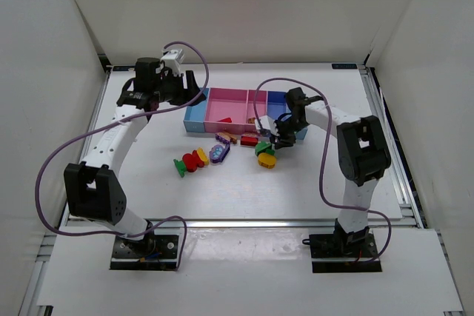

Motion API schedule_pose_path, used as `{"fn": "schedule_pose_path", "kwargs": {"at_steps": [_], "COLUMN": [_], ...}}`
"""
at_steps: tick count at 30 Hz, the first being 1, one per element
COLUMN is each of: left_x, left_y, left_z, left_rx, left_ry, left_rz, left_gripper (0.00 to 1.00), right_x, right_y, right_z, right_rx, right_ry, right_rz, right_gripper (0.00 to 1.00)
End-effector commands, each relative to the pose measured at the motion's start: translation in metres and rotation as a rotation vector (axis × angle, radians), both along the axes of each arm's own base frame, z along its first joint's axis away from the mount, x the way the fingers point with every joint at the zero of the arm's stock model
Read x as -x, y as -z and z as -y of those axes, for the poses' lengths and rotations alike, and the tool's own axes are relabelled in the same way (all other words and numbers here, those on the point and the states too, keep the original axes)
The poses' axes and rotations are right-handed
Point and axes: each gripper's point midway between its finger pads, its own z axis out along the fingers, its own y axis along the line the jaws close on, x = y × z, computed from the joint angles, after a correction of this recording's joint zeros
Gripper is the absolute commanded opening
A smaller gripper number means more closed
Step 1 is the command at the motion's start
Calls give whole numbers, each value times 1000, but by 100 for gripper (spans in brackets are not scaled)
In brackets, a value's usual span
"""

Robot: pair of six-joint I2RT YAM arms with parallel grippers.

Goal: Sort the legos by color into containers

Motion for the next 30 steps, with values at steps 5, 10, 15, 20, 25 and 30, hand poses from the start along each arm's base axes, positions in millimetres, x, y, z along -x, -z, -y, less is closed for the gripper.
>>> {"fn": "schedule_pose_path", "kwargs": {"at_steps": [5, 10, 15, 20, 25, 30], "left_x": [-5, -6, -7, -9, -9, -9], "left_y": [-16, -14, -13, -10, -8, -7], "left_z": [-2, -4, -6, -9, -11, -11], "left_rx": [17, 18, 23, 25, 30, 34], "left_ry": [-6, -4, -4, -8, -9, -9], "left_rz": [34, 29, 27, 17, 11, 6], "left_gripper": [77, 77, 77, 77, 77, 77], "right_x": [-21, -22, -16, -7, 0, 6], "right_y": [-11, -10, -12, -12, -11, -6], "right_z": [-15, -18, -24, -31, -34, -32], "right_rx": [-34, -34, -41, -42, -40, -28], "right_ry": [-27, -38, -61, -87, -102, -109], "right_rz": [58, 56, 47, 36, 25, 11], "right_gripper": [39, 39, 40, 40, 40, 39]}}
